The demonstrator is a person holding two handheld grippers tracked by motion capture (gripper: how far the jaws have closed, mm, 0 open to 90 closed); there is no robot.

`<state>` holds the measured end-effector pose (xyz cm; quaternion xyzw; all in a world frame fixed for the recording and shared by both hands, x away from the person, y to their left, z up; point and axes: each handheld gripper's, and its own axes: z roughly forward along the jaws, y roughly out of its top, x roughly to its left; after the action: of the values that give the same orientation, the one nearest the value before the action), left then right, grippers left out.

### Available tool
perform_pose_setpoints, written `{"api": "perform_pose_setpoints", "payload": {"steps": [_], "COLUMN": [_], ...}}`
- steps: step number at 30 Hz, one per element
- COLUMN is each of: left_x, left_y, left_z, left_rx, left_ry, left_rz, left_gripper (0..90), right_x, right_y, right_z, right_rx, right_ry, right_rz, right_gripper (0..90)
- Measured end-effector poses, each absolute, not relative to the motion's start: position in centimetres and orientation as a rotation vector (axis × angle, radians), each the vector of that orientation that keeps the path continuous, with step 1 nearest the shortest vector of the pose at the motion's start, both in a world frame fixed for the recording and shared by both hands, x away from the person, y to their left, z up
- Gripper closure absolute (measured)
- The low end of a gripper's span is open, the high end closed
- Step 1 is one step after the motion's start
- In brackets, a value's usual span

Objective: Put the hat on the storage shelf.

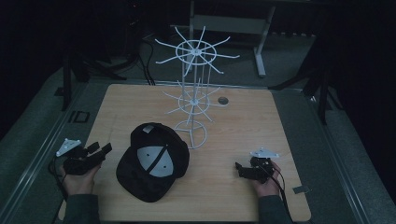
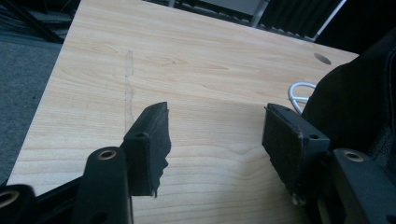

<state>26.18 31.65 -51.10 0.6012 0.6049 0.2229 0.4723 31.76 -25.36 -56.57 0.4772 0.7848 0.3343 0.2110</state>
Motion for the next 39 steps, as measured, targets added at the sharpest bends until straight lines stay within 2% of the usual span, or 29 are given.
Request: {"api": "perform_pose_setpoints", "payload": {"steps": [4,11,18,39], "left_x": [26.3,26.2,26.3,25.2], "left_y": [31.5,31.3,31.2,30.0], "left_z": [-50.8,-50.7,-50.9,-50.9], "left_rx": [1.519,1.567,1.617,1.732], "left_ry": [1.437,1.381,1.324,1.219], "left_rz": [0.515,0.489,0.403,0.322], "left_gripper": [43.9,42.2,43.7,47.1], "right_x": [31.8,31.8,31.8,31.8], "right_y": [-25.4,-25.4,-25.4,-25.4], "right_z": [-56.6,-56.6,-56.6,-56.6], "right_rx": [1.325,1.325,1.326,1.326], "right_ry": [2.181,2.181,2.181,2.181], "right_rz": [0.929,0.929,0.929,0.929], "right_gripper": [16.1,16.1,16.1,16.1]}}
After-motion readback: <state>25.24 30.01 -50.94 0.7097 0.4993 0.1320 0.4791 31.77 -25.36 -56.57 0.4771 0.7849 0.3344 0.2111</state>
